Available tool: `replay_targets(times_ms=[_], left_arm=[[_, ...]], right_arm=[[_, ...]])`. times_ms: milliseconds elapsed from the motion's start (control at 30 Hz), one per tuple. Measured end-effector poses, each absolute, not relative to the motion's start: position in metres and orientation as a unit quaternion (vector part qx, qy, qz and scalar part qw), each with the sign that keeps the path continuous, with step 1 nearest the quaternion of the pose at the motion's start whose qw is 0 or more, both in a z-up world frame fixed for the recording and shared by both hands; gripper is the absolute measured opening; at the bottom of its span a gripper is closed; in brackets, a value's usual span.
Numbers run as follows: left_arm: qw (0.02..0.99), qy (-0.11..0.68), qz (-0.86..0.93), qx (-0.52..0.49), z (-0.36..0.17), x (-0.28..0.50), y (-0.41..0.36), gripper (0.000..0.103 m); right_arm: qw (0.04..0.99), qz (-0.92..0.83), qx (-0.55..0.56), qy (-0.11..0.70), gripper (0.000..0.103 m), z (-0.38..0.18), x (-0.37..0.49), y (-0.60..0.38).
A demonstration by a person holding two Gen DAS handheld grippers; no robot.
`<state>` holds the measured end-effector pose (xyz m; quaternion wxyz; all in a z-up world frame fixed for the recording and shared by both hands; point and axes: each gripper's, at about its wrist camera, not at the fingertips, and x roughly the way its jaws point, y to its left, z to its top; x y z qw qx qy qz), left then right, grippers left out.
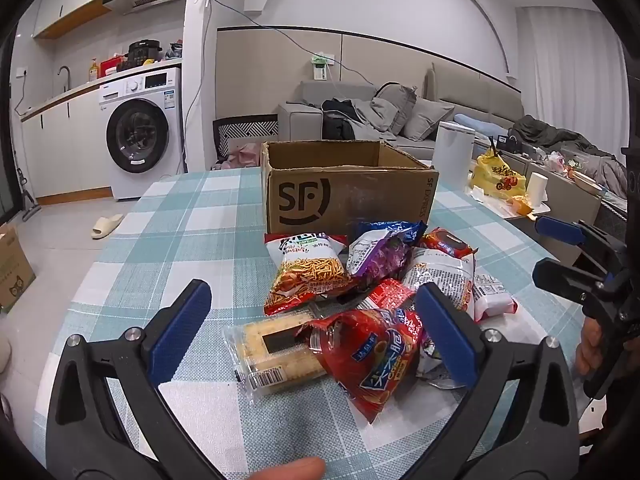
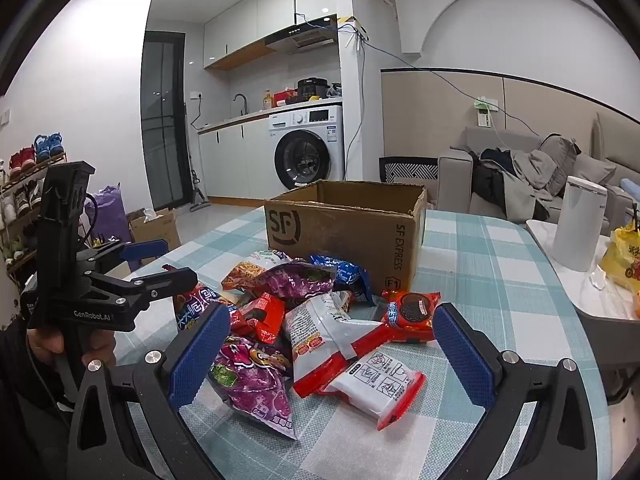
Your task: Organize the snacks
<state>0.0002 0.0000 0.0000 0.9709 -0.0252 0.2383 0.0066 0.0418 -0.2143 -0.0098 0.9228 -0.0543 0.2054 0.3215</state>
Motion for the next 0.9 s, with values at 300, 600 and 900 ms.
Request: replay_targets(times_ms=[300, 600, 900], left_arm=[[0.972, 0.233, 0.006, -0.026, 0.0, -0.0002, 0.0001, 0.102], [0.972, 0.233, 0.006, -0.026, 0.0, -0.0001, 0.0001, 0.102], [0.972, 0.232, 0.005, -0.025, 0.0, -0.0002, 0.0001, 0.102]], right_arm=[[0.924, 0.322, -0.052, 0.201, 0.103, -0.0096, 0.041, -0.2145], [0.923, 0.324, -0.055, 0.2, 0.103, -0.0096, 0.04, -0.2135], [0.923, 0.325, -0.059, 0.198, 0.103, -0.0113, 0.042, -0.2137]])
